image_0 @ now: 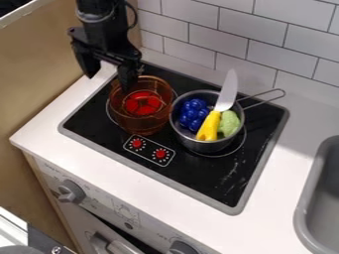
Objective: Remove the lid from the left burner
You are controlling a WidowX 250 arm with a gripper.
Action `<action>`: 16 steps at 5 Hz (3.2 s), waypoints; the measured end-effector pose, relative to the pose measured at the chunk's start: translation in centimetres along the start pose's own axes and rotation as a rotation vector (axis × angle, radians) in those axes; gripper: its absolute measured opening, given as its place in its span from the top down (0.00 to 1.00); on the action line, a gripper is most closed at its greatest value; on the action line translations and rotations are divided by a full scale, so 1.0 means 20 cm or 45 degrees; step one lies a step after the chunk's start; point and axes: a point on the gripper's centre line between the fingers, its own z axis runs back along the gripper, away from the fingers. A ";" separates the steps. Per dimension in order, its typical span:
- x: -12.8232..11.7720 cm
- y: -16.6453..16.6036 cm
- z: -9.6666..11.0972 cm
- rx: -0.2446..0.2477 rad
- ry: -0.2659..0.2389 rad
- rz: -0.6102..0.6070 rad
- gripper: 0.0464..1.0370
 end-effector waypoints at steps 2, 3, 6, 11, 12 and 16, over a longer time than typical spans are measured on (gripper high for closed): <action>-0.14 -0.07 -0.05 0.003 0.028 0.150 0.04; -0.13 -0.08 -0.06 -0.027 -0.035 0.137 0.04; 0.01 -0.05 -0.09 -0.087 -0.103 -0.006 0.04; -0.02 -0.07 -0.17 -0.132 -0.094 -0.012 0.04; -0.03 -0.08 -0.18 -0.157 -0.118 -0.002 0.04; -0.04 -0.06 -0.27 -0.181 -0.171 -0.025 0.64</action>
